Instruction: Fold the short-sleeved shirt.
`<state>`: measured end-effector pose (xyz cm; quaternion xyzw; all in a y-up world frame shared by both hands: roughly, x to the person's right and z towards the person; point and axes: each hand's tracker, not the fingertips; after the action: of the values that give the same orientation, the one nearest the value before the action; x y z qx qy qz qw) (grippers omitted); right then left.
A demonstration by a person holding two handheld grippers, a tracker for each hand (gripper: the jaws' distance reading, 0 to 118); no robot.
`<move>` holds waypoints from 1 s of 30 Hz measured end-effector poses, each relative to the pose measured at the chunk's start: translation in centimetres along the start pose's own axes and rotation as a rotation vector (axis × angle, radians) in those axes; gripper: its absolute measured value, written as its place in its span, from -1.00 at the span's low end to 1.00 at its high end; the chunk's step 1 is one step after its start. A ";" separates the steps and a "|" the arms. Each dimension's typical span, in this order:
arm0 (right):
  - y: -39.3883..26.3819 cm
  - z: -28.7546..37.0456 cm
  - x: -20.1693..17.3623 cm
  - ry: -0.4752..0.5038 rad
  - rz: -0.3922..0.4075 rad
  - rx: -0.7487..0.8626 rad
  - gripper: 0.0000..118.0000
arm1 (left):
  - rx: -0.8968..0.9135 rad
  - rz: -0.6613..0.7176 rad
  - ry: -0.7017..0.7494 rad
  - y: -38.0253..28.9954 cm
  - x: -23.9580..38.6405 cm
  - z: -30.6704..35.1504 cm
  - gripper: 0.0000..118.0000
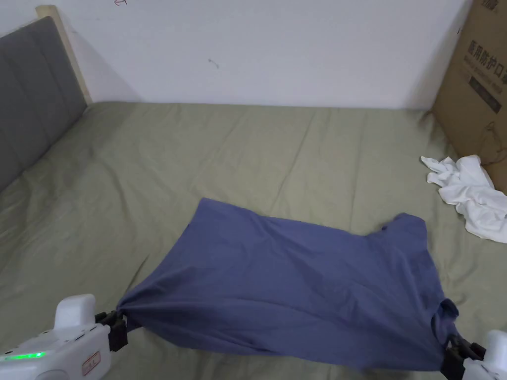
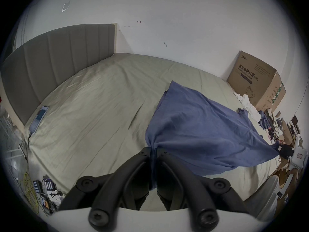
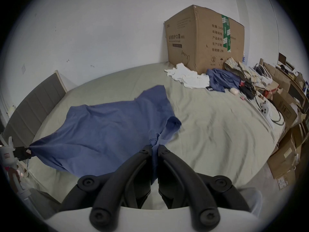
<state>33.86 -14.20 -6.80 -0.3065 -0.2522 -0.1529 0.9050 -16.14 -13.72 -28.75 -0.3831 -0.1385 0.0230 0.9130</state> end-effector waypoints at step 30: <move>5.6 3.4 -3.7 0.029 0.103 0.063 0.84 | 0.043 0.072 -0.109 3.4 4.2 3.0 0.77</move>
<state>32.00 -7.34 -9.14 -0.2883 -0.2274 -0.1023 0.9245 -12.69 -8.64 -28.20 -0.3662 -0.1736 0.0795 0.9107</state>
